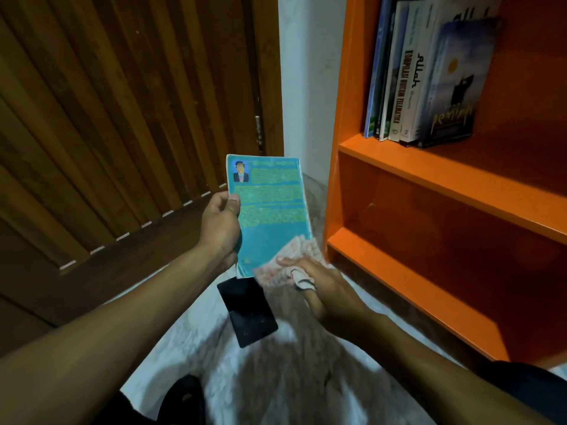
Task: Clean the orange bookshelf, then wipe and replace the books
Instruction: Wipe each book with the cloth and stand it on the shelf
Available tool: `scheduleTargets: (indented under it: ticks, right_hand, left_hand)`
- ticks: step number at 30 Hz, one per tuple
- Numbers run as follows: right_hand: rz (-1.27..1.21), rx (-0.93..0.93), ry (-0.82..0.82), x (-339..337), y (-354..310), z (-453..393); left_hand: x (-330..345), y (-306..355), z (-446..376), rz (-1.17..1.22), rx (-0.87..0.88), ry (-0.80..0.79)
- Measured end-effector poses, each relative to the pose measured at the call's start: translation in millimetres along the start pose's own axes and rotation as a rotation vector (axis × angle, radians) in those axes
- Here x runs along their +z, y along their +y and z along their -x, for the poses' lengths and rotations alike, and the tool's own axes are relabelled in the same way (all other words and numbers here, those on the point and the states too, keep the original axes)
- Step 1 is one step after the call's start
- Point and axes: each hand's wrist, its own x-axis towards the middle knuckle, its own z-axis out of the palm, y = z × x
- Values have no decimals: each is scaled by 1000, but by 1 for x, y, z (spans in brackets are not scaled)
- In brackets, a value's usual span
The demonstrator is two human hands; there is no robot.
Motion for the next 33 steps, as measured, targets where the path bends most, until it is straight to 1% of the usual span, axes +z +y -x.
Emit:
scheduleTargets:
  ticks: [2, 3, 6, 9, 10, 11, 13, 15, 17, 19, 21, 23, 26, 28, 29, 31, 33]
  right_hand:
    - [-170, 122, -74, 3, -4, 2]
    - [-245, 166, -51, 4, -5, 1]
    - [-295, 244, 196, -4, -3, -10]
    - [-530, 324, 482, -24, -7, -24]
    - [-539, 319, 571, -31, -6, -29]
    - [-498, 284, 639, -38, -7, -31]
    - [-349, 184, 701, -46, -5, -35]
    - [-174, 143, 648, -45, -2, -38]
    - [3, 134, 513, -37, -1, -39]
    - [89, 120, 394, -24, 0, -37]
    - [83, 98, 321, -13, -2, -34]
    - [10, 95, 255, -2, -6, -31]
    - [-58, 162, 206, 9, -8, -28]
    - [-85, 165, 160, 12, -11, -24]
    - [-101, 114, 138, 14, -13, -22]
    - [-85, -45, 105, 19, -16, -16]
    - [-116, -88, 81, 25, -16, -12]
  left_hand:
    - [-5, 2, -2, -64, 29, -1]
    - [-8, 2, -2, -101, 33, -16]
    - [-14, -4, 2, -188, 1, -90]
    - [-12, -7, 12, -238, -38, -180]
    - [-10, -8, 16, -245, -46, -214]
    - [-7, -10, 20, -251, -55, -247]
    - [-2, -17, 27, -257, -80, -315]
    - [5, -24, 33, -269, -88, -378]
    - [13, -29, 39, -270, -83, -431]
    - [22, -31, 42, -237, -88, -445]
    - [26, -32, 41, -154, -139, -380]
    - [27, -32, 37, -53, -245, -311]
    - [25, -29, 29, 82, -338, -224]
    - [22, -24, 21, 186, -346, -147]
    - [20, -20, 17, 228, -346, -112]
    - [14, -14, 7, 265, -302, -38]
    - [6, -7, -2, 252, -244, 27]
